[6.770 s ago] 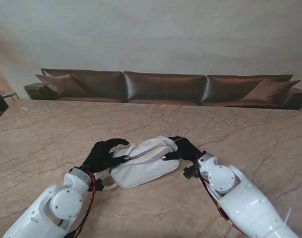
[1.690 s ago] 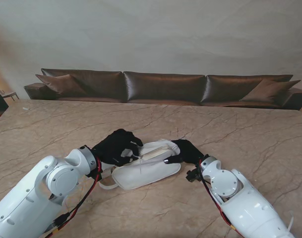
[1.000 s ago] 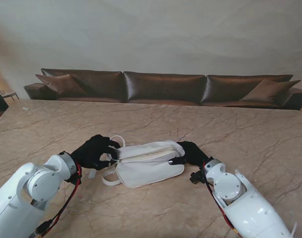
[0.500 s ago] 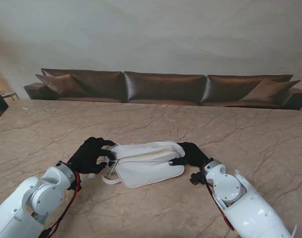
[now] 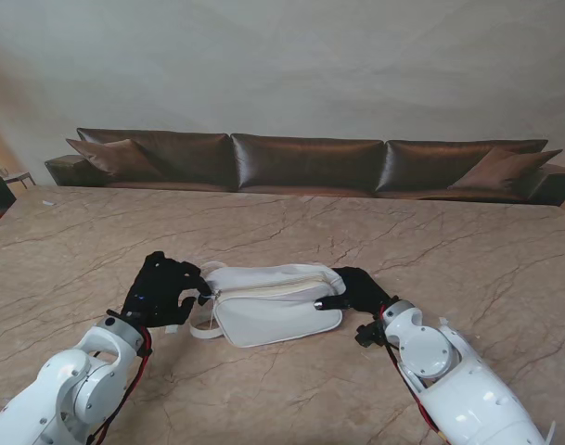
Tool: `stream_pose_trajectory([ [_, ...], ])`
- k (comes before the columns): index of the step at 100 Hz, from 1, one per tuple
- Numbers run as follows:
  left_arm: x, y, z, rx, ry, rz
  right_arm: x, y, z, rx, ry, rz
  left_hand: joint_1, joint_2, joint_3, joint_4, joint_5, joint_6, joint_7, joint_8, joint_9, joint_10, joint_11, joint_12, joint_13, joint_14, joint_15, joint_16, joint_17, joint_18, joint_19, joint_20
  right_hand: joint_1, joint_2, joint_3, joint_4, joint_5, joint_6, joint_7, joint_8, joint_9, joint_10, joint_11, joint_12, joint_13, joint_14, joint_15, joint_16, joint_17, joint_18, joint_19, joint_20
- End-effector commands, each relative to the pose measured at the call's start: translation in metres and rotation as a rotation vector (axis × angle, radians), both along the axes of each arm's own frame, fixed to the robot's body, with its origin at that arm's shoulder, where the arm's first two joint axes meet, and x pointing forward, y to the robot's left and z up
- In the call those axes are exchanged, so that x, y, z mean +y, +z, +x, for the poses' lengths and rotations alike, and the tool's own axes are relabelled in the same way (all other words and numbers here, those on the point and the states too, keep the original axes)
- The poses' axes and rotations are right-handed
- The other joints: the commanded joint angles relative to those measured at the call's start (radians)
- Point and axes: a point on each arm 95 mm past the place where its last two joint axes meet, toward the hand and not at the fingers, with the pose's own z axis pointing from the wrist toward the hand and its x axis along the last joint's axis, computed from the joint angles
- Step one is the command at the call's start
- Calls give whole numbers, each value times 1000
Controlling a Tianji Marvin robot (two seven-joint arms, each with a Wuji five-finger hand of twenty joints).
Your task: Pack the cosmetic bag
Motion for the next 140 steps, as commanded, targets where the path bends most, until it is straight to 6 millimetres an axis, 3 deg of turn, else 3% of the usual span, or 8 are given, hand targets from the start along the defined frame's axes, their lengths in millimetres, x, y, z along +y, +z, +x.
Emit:
stream_pose_trajectory([
  [1,18,-1,3,2,54,-2,-18,-12,-4,28,-31,-34,-30,-32,69,12,97,241,284,10,150,-31,66,119,113,26,67,45,22,34,188,-46,436,307,343,153,201,-302,171,23,78,-17,129,25,85,60,157,55,5,14,39,6],
  [27,21,-13,1,60,35,-62,-18,-13,-4,23,-33,-45,-69,-99,163,33,155,286,317,-53,483,-3,191,36,348,66,84,-39,126,92,403,-154,437,309,343,155,201,-305,172,22,78,-19,130,26,84,61,159,54,5,16,40,7],
  [100,33,-71,-18,235,74,-185,-22,-23,-10,22,-77,-74,-16,-78,92,-18,126,284,299,-37,444,-45,82,-37,326,53,4,-107,85,88,343,-175,432,298,343,148,191,-300,149,5,77,-33,97,-1,79,55,122,26,3,12,25,2],
  [110,27,-67,-17,220,68,-204,-22,-16,-11,18,-77,-85,-15,-77,91,-19,125,283,299,-35,444,-46,77,-36,324,54,0,-109,83,87,342,-174,355,131,345,68,28,-267,37,-79,-18,-30,-26,-75,2,34,-13,-42,-49,-23,-37,-43],
  [114,24,-65,-17,215,63,-209,-23,-12,-12,16,-63,-112,-14,-78,91,-19,126,284,300,-34,443,-47,75,-36,325,53,-1,-109,83,87,342,-173,241,63,374,61,-97,-285,21,-233,-81,-32,-72,-105,-41,12,-73,-62,-77,-39,-74,-66],
  [125,19,-60,-15,203,51,-214,-26,0,-15,3,-21,-183,-14,-75,89,-20,123,283,299,-33,444,-48,69,-36,324,51,-5,-111,83,86,342,-172,33,39,375,114,-324,-186,-30,-449,-269,-34,-150,-209,-140,-30,-204,-172,-155,-55,-195,-99],
  [130,17,-59,-15,200,49,-219,-27,5,-16,6,2,-215,-13,-74,88,-20,122,284,299,-32,443,-48,67,-34,322,52,-8,-112,82,85,341,-172,-43,63,323,226,-392,-94,-148,-459,-379,-35,-164,-286,-201,-40,-262,-207,-199,-67,-251,-109],
  [140,12,-56,-14,195,55,-233,-30,17,-19,16,52,-283,-11,-74,87,-20,123,287,300,-32,444,-46,65,-31,323,54,-9,-112,80,85,339,-172,-161,-52,249,178,-547,47,-320,-548,-582,13,-243,-405,-343,-41,-426,-307,-306,-83,-408,-147],
])
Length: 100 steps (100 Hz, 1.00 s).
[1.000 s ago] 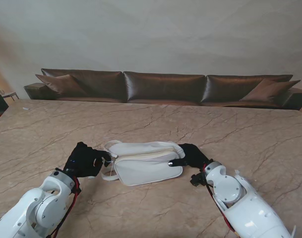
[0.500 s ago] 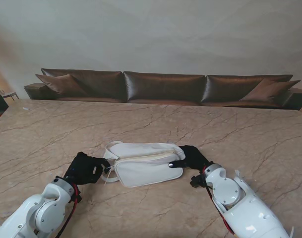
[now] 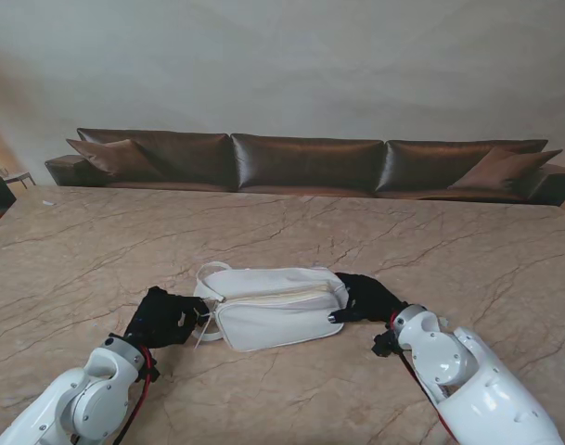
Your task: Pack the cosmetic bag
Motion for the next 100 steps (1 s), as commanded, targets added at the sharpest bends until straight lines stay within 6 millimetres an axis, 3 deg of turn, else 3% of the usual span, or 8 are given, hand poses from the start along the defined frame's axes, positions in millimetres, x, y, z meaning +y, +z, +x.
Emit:
stream_pose_trajectory([
  [1,2,-5,-3,16,26,1,-11,7,-1,5,7,-47,19,-5,1,-33,78,208,166,18,-8,-32,-10,11,-18,0,-5,-12,-26,7,-6,-4,-51,-41,95,85,-70,40,-83,-73,-117,19,-60,-74,-80,-35,-93,-64,-62,-20,-89,-27],
  [9,-2,-2,-3,11,30,-2,-14,17,-3,7,36,-103,21,-4,-2,-34,76,210,166,17,-7,-30,-15,10,-17,1,-6,-12,-26,8,-6,-3,-142,-68,72,60,-167,134,-190,-174,-253,70,-116,-164,-182,-13,-242,-175,-141,-16,-232,-75],
  [18,-7,0,-3,1,34,-12,-17,32,-3,21,58,-148,23,-5,-2,-33,76,210,166,17,-2,-29,-19,9,-14,3,-6,-12,-22,10,-3,-1,-207,-77,77,44,-239,200,-271,-244,-360,115,-174,-210,-281,9,-370,-274,-222,-24,-361,-120],
  [28,-13,2,-4,-5,40,-26,-20,49,-2,4,73,-195,24,-7,-2,-34,77,215,165,14,2,-28,-22,9,-10,3,-5,-13,-20,12,-1,1,-241,-69,79,39,-246,224,-309,-266,-391,137,-207,-230,-308,22,-441,-338,-243,-25,-442,-146],
  [53,-23,5,-4,-15,45,-47,-12,93,7,-47,121,-249,28,-6,-5,-36,78,219,166,9,7,-26,-30,7,-5,6,-5,-15,-18,15,2,4,-264,-28,48,40,-211,245,-360,-268,-381,166,-266,-257,-317,59,-510,-402,-275,-23,-575,-217],
  [76,-29,10,-4,-18,43,-49,33,130,23,-105,225,-260,34,0,-17,-42,72,222,160,1,4,-23,-34,8,-7,5,-7,-17,-20,15,1,4,-269,50,-20,54,-208,278,-431,-267,-373,204,-332,-280,-328,88,-540,-442,-276,-14,-623,-265],
  [100,-31,10,-3,-11,39,-47,89,137,43,-116,346,-272,35,3,-23,-46,70,223,158,-6,5,-24,-38,7,-6,4,-9,-19,-19,15,1,4,-265,76,-43,61,-220,334,-513,-257,-406,267,-377,-299,-388,105,-564,-474,-307,-23,-650,-292],
])
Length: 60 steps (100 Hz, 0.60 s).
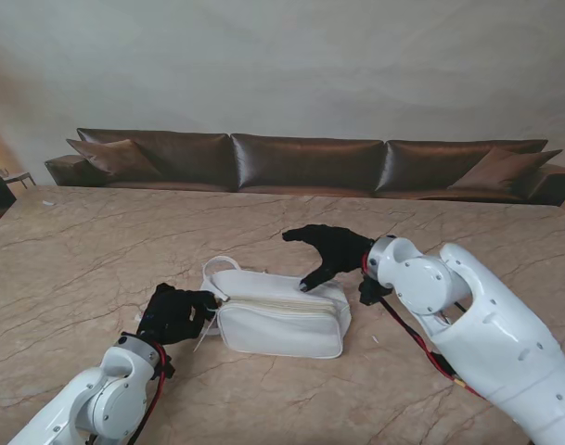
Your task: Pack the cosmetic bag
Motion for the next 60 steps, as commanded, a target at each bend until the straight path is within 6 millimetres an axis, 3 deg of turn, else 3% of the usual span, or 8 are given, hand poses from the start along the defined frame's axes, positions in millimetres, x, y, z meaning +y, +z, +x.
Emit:
stream_pose_trajectory([
  [1,-5,0,-2,7,-5,-10,20,7,3,-15,33,21,-16,3,-37,-50,37,92,106,6,5,-31,-18,6,-6,3,-2,-8,-14,14,2,4,-46,25,-25,28,-14,34,-24,-3,-39,27,-23,-11,-23,28,-12,-12,-15,-18,-14,-11],
  [18,-5,1,-1,12,-5,-10,57,-2,11,14,125,-3,-14,3,-41,-53,36,95,104,-1,6,-28,-18,5,-5,3,-4,-9,-16,13,0,3,-40,48,-44,31,-15,92,-157,10,-79,79,-61,-31,-74,36,-16,-43,-41,-23,-33,-39],
  [31,-6,1,-1,11,-4,-13,79,-13,12,23,180,-21,-12,4,-43,-56,36,98,105,-6,6,-27,-19,4,-6,2,-4,-10,-16,14,1,3,-46,50,-40,32,-21,137,-191,20,-84,122,-83,-41,-99,53,-21,-53,-56,-16,-42,-49],
  [35,-6,1,-1,11,-4,-14,84,-16,12,24,189,-19,-11,3,-43,-56,36,97,105,-7,7,-27,-19,4,-5,3,-4,-10,-16,14,1,3,-48,45,-36,28,-11,143,-250,52,-85,131,-96,-45,-108,59,-15,-72,-62,-12,-38,-67],
  [60,-7,-2,-1,17,-1,-20,109,-35,7,49,244,-51,-11,1,-42,-58,37,99,105,-13,10,-26,-19,1,-1,4,-2,-10,-13,13,3,4,-63,30,-18,25,-69,184,-266,65,-89,168,-159,-75,-123,94,-4,-77,-65,17,-34,-79],
])
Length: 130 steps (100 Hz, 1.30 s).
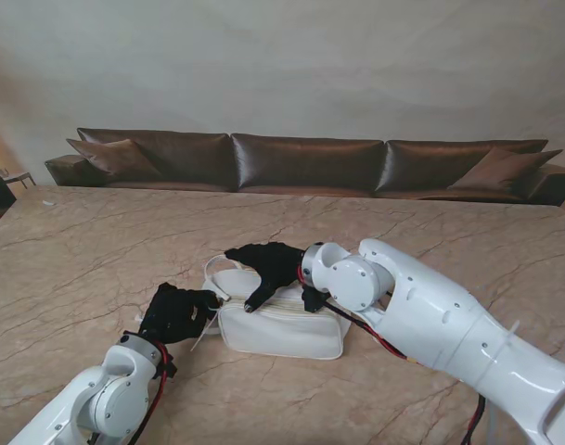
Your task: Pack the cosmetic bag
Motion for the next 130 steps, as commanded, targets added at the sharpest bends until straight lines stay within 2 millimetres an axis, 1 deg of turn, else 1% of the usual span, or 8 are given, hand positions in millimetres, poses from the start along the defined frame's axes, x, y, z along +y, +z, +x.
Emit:
stream_pose_trajectory([
  [1,-4,-3,-3,9,0,-12,11,-1,-4,12,15,15,-12,1,-41,-58,36,90,105,2,10,-27,-19,1,-1,4,-1,-9,-13,13,3,4,-64,-21,14,24,-41,25,-15,22,-28,21,-27,-14,-16,39,3,-10,-7,14,-2,-8],
  [32,-6,-4,-3,8,3,-25,24,-21,-12,-41,47,-89,-11,3,-46,-63,34,93,105,-3,9,-27,-19,0,-2,4,0,-9,-15,13,5,5,-44,-78,60,14,-60,5,-16,14,-19,-8,31,19,59,59,47,10,25,63,104,26],
  [52,-8,-5,-4,8,2,-29,27,-29,-14,-108,66,-159,-9,3,-46,-64,34,93,106,-4,9,-27,-18,0,0,3,0,-9,-14,13,5,5,84,-54,30,38,42,-118,77,200,100,-179,327,137,299,-54,153,139,141,46,291,147],
  [81,-7,-5,-4,14,4,-29,28,-39,-13,-143,62,-122,-6,11,-58,-69,27,90,104,-5,3,-29,-21,-1,-5,1,-2,-10,-15,11,6,6,267,118,153,138,316,-507,725,365,552,-406,568,309,669,-197,480,405,479,19,657,283],
  [90,-7,-5,-4,15,4,-32,29,-42,-12,-143,62,-94,-4,13,-61,-70,25,90,104,-6,2,-29,-21,-1,-7,1,-3,-10,-17,12,6,6,382,-3,223,-18,396,-640,927,255,711,-426,572,359,770,-209,600,452,571,15,767,281],
  [99,-8,-5,-4,18,-1,-33,29,-45,-11,-133,58,-55,-4,11,-63,-71,26,91,105,-6,2,-28,-21,0,-8,0,-4,-11,-17,12,6,6,535,10,233,-49,574,-768,1040,229,883,-459,607,387,884,-202,714,496,661,30,868,299],
  [114,-8,-6,-3,25,-16,-31,25,-49,-9,-120,27,-5,-10,11,-57,-67,29,89,104,-6,1,-28,-21,0,-14,1,-9,-12,-22,9,0,4,674,75,257,-38,764,-801,1089,512,946,-471,684,523,930,-188,912,589,741,23,1036,358],
  [130,-7,-3,-2,12,-23,-25,15,-50,-5,-110,-28,87,-15,17,-58,-65,24,85,94,-12,-7,-27,-23,3,-22,-2,-14,-13,-29,4,-6,2,733,181,260,56,843,-818,1129,647,986,-461,767,594,976,-177,1043,656,808,38,1138,385],
])
